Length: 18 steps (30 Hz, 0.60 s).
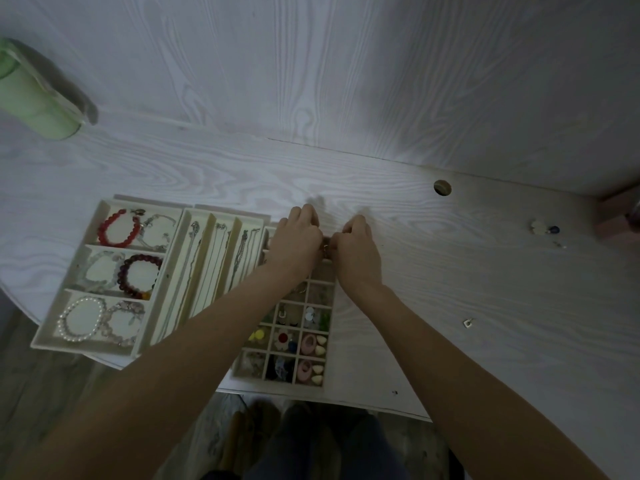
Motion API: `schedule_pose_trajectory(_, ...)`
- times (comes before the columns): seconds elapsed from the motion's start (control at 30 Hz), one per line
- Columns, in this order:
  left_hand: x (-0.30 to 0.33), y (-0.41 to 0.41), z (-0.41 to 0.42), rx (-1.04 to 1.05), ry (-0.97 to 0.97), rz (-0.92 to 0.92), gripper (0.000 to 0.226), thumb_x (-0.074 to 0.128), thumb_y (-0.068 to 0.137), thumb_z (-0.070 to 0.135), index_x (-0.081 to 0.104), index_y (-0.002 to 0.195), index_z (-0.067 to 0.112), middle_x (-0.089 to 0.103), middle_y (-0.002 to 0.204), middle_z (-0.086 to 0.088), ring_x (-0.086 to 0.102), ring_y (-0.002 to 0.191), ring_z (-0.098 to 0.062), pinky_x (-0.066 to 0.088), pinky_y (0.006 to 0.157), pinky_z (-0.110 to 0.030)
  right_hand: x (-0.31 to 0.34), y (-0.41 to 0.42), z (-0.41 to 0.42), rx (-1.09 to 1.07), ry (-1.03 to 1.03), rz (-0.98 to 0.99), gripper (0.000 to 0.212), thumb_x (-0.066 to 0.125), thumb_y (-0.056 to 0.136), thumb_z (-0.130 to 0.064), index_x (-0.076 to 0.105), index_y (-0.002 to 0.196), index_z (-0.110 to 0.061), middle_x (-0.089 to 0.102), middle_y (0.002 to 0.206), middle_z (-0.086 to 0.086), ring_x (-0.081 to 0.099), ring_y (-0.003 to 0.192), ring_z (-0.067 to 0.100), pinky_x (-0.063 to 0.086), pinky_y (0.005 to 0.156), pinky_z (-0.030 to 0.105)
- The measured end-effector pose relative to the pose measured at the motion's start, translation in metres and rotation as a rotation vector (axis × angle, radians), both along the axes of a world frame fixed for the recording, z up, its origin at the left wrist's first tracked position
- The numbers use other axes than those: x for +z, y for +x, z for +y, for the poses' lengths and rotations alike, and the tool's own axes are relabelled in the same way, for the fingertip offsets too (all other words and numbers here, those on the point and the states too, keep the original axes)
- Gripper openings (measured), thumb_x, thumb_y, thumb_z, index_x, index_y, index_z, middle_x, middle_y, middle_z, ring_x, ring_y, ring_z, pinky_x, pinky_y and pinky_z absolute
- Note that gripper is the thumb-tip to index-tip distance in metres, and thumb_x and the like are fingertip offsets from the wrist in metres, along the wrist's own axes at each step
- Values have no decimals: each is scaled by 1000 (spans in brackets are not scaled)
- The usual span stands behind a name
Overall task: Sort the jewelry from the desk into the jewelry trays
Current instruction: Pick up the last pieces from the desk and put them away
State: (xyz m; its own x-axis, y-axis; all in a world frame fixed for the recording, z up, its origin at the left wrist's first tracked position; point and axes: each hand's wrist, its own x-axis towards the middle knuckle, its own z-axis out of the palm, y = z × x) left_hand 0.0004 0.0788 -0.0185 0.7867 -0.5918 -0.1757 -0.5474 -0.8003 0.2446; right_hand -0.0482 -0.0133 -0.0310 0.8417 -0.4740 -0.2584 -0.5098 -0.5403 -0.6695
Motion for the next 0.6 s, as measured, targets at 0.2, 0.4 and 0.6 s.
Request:
schedule_pose_trajectory(0.2,-4,3,-4,13,36,-16,23,57,91,24,69,103,9,41,124,-7,35,117,-25,32,91,-33,2,-16,-16,312,-381,39,15,56,92,-13,68,101,-9,31,96,0,35,85,14,28,59,23)
schedule_pose_trajectory(0.4,-4,4,-8,15,102,-16,20,59,89,17,66,104,6,42,122,-9,35,116,-28,33,90,-34,10,-24,-19,396,-381,90,24,48,97,-20,67,111,-18,34,91,-1,41,72,16,37,58,28)
schedule_pose_trajectory(0.6,-4,5,-10,9,153,-18,23,59,89,14,64,110,5,42,124,-11,36,117,-28,34,92,-35,8,-21,-17,519,-447,165,24,47,98,-23,64,114,-20,31,91,-1,36,73,15,25,52,25)
